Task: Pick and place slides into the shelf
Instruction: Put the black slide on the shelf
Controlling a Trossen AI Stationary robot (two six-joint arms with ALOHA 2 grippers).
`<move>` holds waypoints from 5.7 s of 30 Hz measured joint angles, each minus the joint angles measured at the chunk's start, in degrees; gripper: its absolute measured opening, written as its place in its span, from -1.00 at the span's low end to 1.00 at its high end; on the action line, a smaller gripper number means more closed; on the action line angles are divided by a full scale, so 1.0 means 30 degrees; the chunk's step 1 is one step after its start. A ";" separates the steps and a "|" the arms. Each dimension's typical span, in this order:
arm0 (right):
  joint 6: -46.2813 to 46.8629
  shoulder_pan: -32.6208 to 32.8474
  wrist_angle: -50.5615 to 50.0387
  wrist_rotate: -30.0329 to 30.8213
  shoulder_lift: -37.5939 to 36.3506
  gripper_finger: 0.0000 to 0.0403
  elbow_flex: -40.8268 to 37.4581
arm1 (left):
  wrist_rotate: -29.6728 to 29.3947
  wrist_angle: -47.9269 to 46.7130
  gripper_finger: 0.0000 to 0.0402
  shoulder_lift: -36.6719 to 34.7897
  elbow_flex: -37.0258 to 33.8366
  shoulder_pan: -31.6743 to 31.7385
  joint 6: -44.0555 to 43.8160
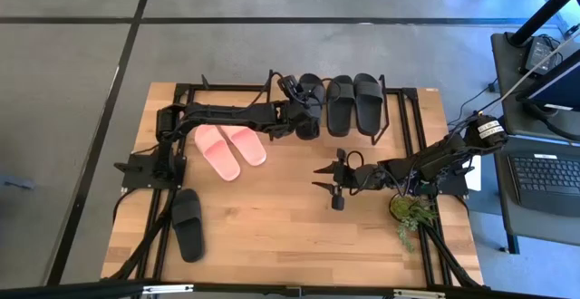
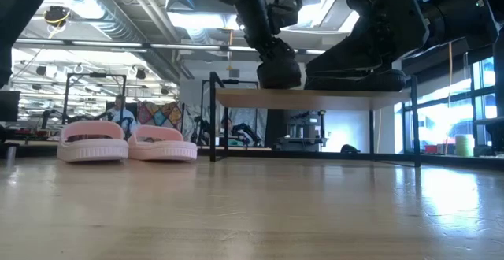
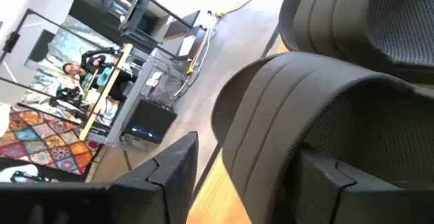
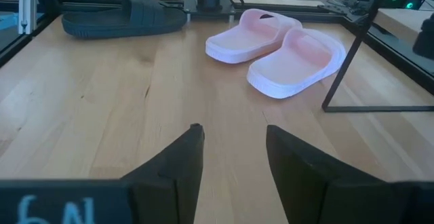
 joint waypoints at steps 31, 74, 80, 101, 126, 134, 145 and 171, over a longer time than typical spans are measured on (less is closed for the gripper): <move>-0.0007 0.0000 -0.0132 0.0000 0.0001 -0.20 -0.0007 | -0.0233 -0.0114 0.14 0.0000 0.0000 0.0168 0.0033; 0.0058 0.0003 -0.0336 -0.0007 -0.0006 -0.20 -0.0022 | 0.2149 -0.3194 0.14 -0.0073 0.1044 -0.0248 0.0095; 0.0058 0.0007 -0.0343 -0.0007 -0.0002 -0.20 -0.0022 | 0.4802 -0.5085 0.14 -0.0073 0.2227 -0.0202 -0.0455; 0.1513 0.0002 -0.1718 -0.0183 -0.0001 -0.20 -0.0029 | 0.6279 -1.1591 0.14 -0.1773 0.2382 0.0250 -0.2338; 0.1522 0.0007 -0.1834 -0.0933 0.0000 -0.20 -0.0029 | 1.1807 -1.2423 0.14 -0.1537 0.1759 0.1875 -0.2696; 0.1508 0.0007 -0.1837 -0.0933 -0.0006 -0.20 -0.0029 | 1.1823 -1.1154 0.14 -0.1537 0.1603 0.1800 -0.2466; 0.1519 0.0007 -0.1837 -0.0933 -0.0004 -0.20 -0.0029 | 1.1803 -0.9623 0.14 -0.1537 0.1603 0.1856 -0.2467; -0.1696 -0.0721 0.3152 -0.2343 -0.0006 -0.20 -0.0007 | 1.0593 -0.9813 0.14 -0.3570 0.1631 0.1799 -0.2901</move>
